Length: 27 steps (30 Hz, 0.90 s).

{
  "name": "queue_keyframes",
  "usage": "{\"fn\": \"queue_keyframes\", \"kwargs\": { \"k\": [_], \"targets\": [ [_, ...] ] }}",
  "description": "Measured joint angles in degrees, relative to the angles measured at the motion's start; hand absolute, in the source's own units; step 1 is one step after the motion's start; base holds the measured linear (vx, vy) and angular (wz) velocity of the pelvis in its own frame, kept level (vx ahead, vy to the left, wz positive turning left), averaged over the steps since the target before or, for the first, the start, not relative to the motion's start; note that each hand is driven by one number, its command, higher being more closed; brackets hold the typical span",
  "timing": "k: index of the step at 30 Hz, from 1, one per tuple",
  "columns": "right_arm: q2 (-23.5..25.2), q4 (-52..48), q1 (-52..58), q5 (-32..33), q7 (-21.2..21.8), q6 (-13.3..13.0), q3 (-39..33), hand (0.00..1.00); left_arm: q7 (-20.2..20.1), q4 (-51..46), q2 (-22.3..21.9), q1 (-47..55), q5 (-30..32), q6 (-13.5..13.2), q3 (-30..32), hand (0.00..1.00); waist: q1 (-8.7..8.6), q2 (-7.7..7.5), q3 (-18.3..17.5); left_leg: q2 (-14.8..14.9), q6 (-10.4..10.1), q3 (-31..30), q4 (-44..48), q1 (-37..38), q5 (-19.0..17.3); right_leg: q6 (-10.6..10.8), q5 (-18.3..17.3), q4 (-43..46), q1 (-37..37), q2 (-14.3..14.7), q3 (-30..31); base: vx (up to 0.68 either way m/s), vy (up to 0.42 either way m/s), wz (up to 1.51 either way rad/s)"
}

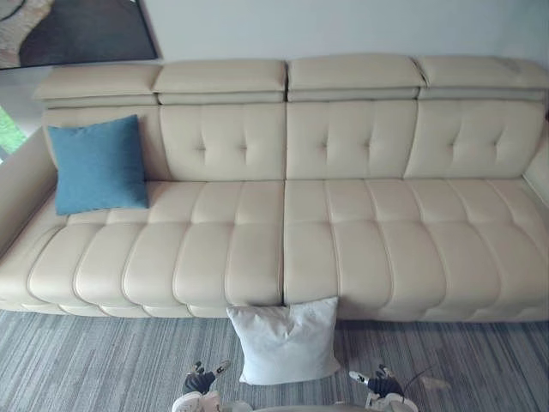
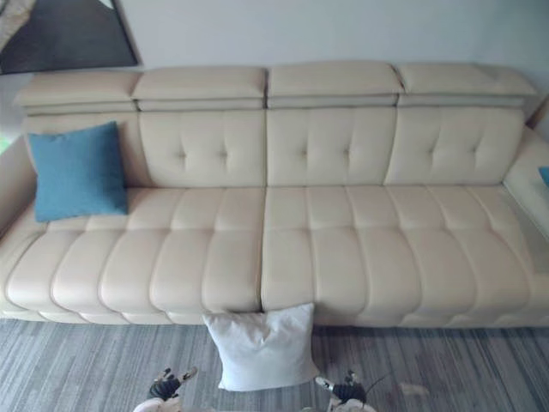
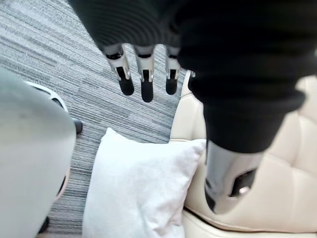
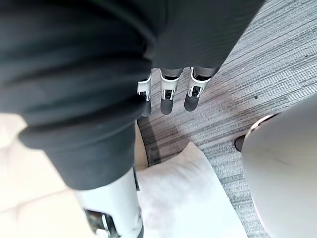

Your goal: Pick up cushions and gather them together orderly.

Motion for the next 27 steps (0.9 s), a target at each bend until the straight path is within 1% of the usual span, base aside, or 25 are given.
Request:
{"fn": "queue_keyframes", "kwargs": {
  "k": [1, 2, 3, 5, 7, 10, 11, 12, 13, 14, 15, 16, 18, 19, 22, 27],
  "targets": [
    [0.00, -1.28, -1.36, 0.34, -0.60, -0.03, 0.35, 0.00, 0.89, -0.62, 0.14, -2.03, -0.28, -0.07, -0.24, 0.00, 0.01, -0.33, 2.37, 0.72, 0.16, -0.14, 4.63, -3.60, -1.61, 0.04, -1.03, 3.42, -3.23, -0.16, 0.13, -0.26, -0.072, -0.05],
    [0.00, -2.34, -3.12, 0.70, -1.33, -0.09, 1.18, 0.00, 1.65, -1.81, 0.21, -4.49, -0.90, -0.22, -0.30, 0.00, -0.01, -0.80, 4.85, 2.01, 0.45, -0.21, 10.79, -8.87, -3.60, -0.19, -2.22, 7.92, -8.07, -0.25, 0.49, -0.24, -0.034, -0.08],
    [-0.04, -3.57, -4.04, 0.92, -1.81, -0.12, 1.70, 0.00, 2.21, -2.54, 0.27, -5.63, -1.36, -0.24, -0.50, 0.00, 0.00, -1.09, 5.80, 2.76, 0.49, -0.29, 13.68, -11.79, -4.55, -0.27, -2.79, 9.97, -10.85, -0.25, 0.67, -0.31, -0.016, -0.15],
    [-0.39, -6.92, -6.99, 1.74, -2.92, -0.48, 2.08, 0.00, 3.45, -4.42, 0.70, -8.72, -2.30, -0.65, -2.30, 0.00, -0.02, -2.00, 9.26, 4.31, 1.02, -0.43, 20.73, -17.85, -6.94, -0.65, -4.49, 15.51, -16.59, -0.22, 1.30, -0.28, -0.002, -0.15],
    [-1.60, -10.10, -9.89, 2.90, -4.39, -0.95, 2.06, 0.00, 3.87, -7.14, 0.62, -11.81, -3.63, -1.07, -3.26, 0.00, -0.22, -2.55, 10.95, 5.44, 1.47, -1.15, 26.60, -24.72, -8.71, -0.42, -5.60, 20.22, -23.07, -0.29, 1.49, -0.22, -0.002, -0.05],
    [-2.13, -10.97, -13.56, 3.96, -5.72, -1.27, 2.02, 0.00, 5.77, -9.44, 1.07, -14.94, -4.81, -1.34, -3.59, 0.00, -0.20, -2.86, 12.65, 6.09, 1.96, -1.63, 29.49, -30.02, -8.95, -0.44, -5.62, 22.47, -28.01, -0.35, 1.39, -0.13, 0.003, 0.04],
    [-2.01, -12.66, -16.83, 5.03, -6.80, -1.38, 1.99, 0.00, 7.08, -10.42, 1.45, -17.51, -5.52, -1.50, -3.44, 0.00, -0.28, -3.01, 14.22, 6.22, 2.27, -1.94, 31.18, -33.50, -8.93, -0.85, -5.39, 24.04, -31.34, -0.69, 1.34, -0.11, 0.004, 0.05],
    [-1.98, -12.75, -17.60, 5.05, -6.92, -1.51, 1.98, 0.00, 7.29, -10.68, 1.55, -18.19, -5.84, -1.54, -3.30, 0.00, -0.34, -2.97, 14.58, 6.23, 2.31, -2.01, 31.57, -34.20, -8.91, -1.19, -5.16, 24.45, -32.06, -0.76, 1.34, -0.12, 0.013, 0.08],
    [-1.96, -12.87, -20.83, 5.09, -7.48, -1.69, 1.93, 0.00, 7.88, -11.52, 1.61, -20.95, -6.00, -1.59, -2.01, 0.00, -0.51, -2.89, 15.98, 6.33, 2.49, -2.45, 32.86, -36.91, -8.99, -1.32, -5.09, 25.55, -34.59, -0.89, 1.32, -0.07, 0.015, 0.05],
    [-1.96, -12.92, -22.03, 5.09, -7.59, -1.69, 1.93, 0.00, 8.22, -11.67, 1.68, -21.98, -6.03, -1.70, -1.53, 0.00, -0.60, -2.93, 16.54, 6.36, 2.52, -2.67, 33.41, -37.93, -8.99, -1.36, -5.07, 25.95, -35.48, -0.91, 1.32, -0.09, 0.014, 0.10],
    [-1.94, -13.59, -24.46, 5.38, -8.10, -1.71, 2.06, 0.00, 8.80, -11.66, 2.04, -24.37, -6.44, -2.12, -0.72, 0.00, -0.78, -2.98, 17.56, 6.38, 2.80, -3.27, 34.73, -40.91, -8.84, -1.41, -5.05, 27.34, -38.10, -1.03, 1.22, -0.06, 0.001, 0.13],
    [-1.88, -14.46, -25.82, 5.87, -8.53, -1.71, 2.06, 0.00, 9.20, -11.67, 2.24, -25.94, -6.74, -2.21, -0.11, 0.00, -0.85, -2.92, 17.66, 6.49, 2.92, -3.44, 35.68, -42.91, -8.77, -1.53, -5.14, 28.27, -39.95, -1.13, 1.18, -0.06, -0.010, 0.16],
    [-1.89, -14.87, -31.02, 6.24, -9.26, -1.81, 2.02, 0.00, 9.88, -11.67, 2.77, -30.77, -7.04, -2.29, 1.04, 0.00, -0.95, -3.12, 19.11, 6.78, 3.13, -3.92, 38.29, -47.63, -8.83, -1.79, -5.32, 31.03, -44.59, -1.32, 1.19, -0.04, -0.014, 0.11],
    [-1.86, -14.89, -34.30, 6.30, -9.66, -1.82, 2.00, 0.00, 10.15, -11.73, 2.90, -33.35, -7.04, -2.34, 1.19, 0.00, -0.99, -2.93, 19.59, 6.82, 3.13, -4.37, 39.49, -50.18, -8.83, -1.84, -5.39, 32.47, -47.08, -1.53, 1.07, -0.04, -0.013, 0.09],
    [-1.36, -15.12, -39.53, 7.33, -9.98, -1.83, 2.00, 0.00, 11.08, -12.37, 2.62, -37.81, -7.04, -2.37, 2.44, 0.00, -1.02, -2.88, 19.72, 6.83, 3.14, -5.01, 41.60, -54.11, -8.83, -1.84, -5.40, 35.39, -51.26, -1.97, 0.97, -0.05, -0.028, 0.08],
    [-0.46, -16.88, -42.91, 7.35, -10.75, -2.31, 2.09, 0.00, 11.56, -13.85, 0.83, -41.50, -6.99, -2.57, 1.99, 0.00, -1.61, -2.84, 19.71, 5.95, 3.91, -5.72, 41.36, -56.67, -7.53, -1.82, -5.43, 35.48, -53.18, -2.81, 0.32, -0.10, -0.047, 0.11]
  ]
}}
